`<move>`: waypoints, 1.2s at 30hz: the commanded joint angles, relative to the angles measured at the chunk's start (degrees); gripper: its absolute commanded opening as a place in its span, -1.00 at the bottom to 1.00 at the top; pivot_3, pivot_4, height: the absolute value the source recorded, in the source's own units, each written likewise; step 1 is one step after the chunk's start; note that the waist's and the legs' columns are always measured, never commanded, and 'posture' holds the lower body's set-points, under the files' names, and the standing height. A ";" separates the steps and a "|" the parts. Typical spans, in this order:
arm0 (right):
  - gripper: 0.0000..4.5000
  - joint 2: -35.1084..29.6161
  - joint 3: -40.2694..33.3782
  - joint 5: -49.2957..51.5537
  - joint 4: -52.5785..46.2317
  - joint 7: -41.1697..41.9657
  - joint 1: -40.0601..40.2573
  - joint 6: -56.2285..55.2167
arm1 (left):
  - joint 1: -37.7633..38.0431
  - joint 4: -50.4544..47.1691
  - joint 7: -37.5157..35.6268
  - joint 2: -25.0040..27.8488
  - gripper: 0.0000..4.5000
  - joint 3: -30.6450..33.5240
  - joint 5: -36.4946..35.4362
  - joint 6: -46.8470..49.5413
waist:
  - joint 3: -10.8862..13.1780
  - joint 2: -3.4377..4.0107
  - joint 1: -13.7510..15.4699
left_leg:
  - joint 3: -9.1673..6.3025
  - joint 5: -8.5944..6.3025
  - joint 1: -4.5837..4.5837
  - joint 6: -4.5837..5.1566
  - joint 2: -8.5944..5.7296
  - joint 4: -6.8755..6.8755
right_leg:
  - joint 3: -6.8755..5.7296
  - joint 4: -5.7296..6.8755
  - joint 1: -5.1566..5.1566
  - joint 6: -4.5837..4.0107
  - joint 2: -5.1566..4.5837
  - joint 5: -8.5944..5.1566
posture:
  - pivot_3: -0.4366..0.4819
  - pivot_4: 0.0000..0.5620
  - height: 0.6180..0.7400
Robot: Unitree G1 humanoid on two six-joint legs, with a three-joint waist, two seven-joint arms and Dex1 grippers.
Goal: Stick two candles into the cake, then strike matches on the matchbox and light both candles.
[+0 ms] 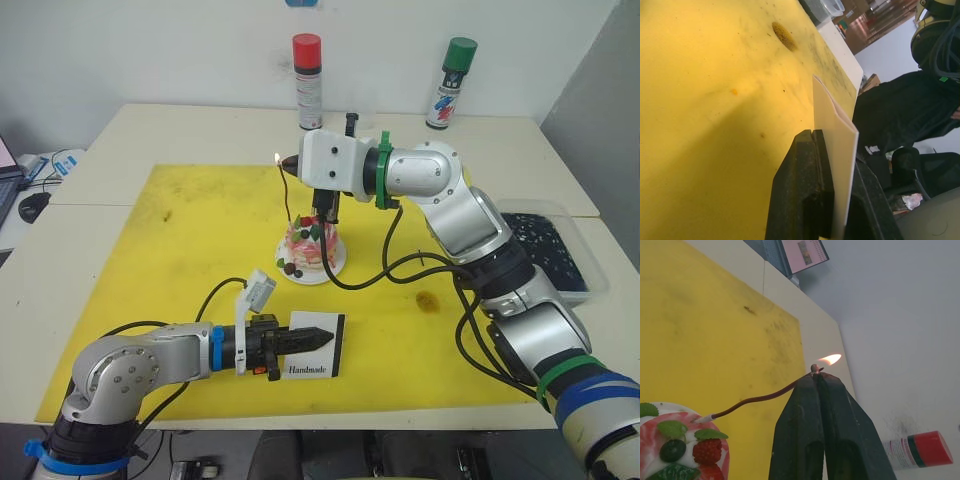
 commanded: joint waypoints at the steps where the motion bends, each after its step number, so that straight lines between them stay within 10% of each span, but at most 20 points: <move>1: -0.99 0.01 -1.75 0.25 -1.33 0.12 -1.32 -0.74 | -0.49 -0.85 -0.47 0.02 -1.00 0.28 0.02 -0.79 | 0.00 0.00 0.01 | 0.00 0.00 0.00 0.00 0.00 0.00 | 0.00 0.00 0.00 0.00 0.00 0.00 | -0.05 -0.47 1.00; 36: -0.99 -2.71 -13.88 7.75 -6.28 -2.42 -3.00 7.01 | -0.75 -0.16 -1.37 0.27 -1.00 0.27 0.48 -0.79 | 0.00 0.01 0.06 | 0.00 0.00 0.00 0.00 -0.01 0.00 | 0.00 -0.01 0.00 0.00 -0.01 0.00 | -0.05 -0.47 1.00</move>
